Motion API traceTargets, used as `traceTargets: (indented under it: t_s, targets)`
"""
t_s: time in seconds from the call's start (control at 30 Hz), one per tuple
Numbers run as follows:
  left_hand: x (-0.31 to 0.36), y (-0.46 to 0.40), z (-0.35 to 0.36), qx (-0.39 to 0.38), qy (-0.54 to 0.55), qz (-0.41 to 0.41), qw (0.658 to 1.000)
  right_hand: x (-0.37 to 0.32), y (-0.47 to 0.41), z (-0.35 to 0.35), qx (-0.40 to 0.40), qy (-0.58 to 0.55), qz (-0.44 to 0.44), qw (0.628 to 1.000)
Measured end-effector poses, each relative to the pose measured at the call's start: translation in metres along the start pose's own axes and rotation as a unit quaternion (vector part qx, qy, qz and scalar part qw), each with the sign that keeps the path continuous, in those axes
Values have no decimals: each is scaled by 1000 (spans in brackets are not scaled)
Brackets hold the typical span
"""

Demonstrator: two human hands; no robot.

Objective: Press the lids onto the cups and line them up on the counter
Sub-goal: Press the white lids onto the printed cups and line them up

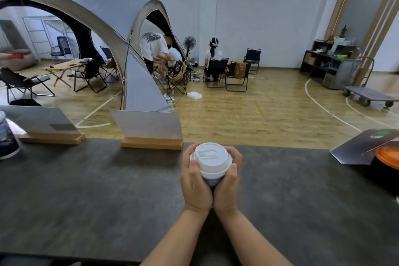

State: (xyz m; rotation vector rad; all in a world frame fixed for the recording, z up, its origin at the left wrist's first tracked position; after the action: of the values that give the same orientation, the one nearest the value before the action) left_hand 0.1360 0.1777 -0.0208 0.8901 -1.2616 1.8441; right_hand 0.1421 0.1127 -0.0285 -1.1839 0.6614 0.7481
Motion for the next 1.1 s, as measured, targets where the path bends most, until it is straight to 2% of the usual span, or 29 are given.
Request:
traceTargets:
  t_s: [0.53, 0.7, 0.77, 0.83, 0.93, 1.1]
  targets:
    - [-5, -3, 2, 6, 2, 27, 1000, 5, -2, -3, -12, 8, -29, 999]
    - [-5, -3, 1, -1, 0, -14, 1000, 8, -4, -7, -23, 23, -26, 999]
    - [-6, -1, -1, -13, 31, -48, 998, 8, -4, -7, -32, 29, -23, 999]
    - [-9, 7, -5, -13, 56, -89, 994, 10, -3, -7, -40, 44, -9, 998]
    - [-16, 31, -15, -18, 35, -119, 992, 15, 0, -7, -22, 74, 13, 997]
    - [4, 54, -38, -39, -54, -111, 992, 10, 8, -4, -58, 51, 110, 991]
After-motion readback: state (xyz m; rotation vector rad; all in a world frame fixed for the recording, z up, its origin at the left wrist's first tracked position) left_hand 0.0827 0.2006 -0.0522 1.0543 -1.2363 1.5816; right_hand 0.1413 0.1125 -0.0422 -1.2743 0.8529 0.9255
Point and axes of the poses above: each hand's wrist, its own y-axis away from the middle knuckle, its own z-axis out of the palm, x = y × z, the point moved 2 cm from there along -y, towards the middle knuckle, and after that the axes turned 11 degrees about -x, right-handed, at the moved point
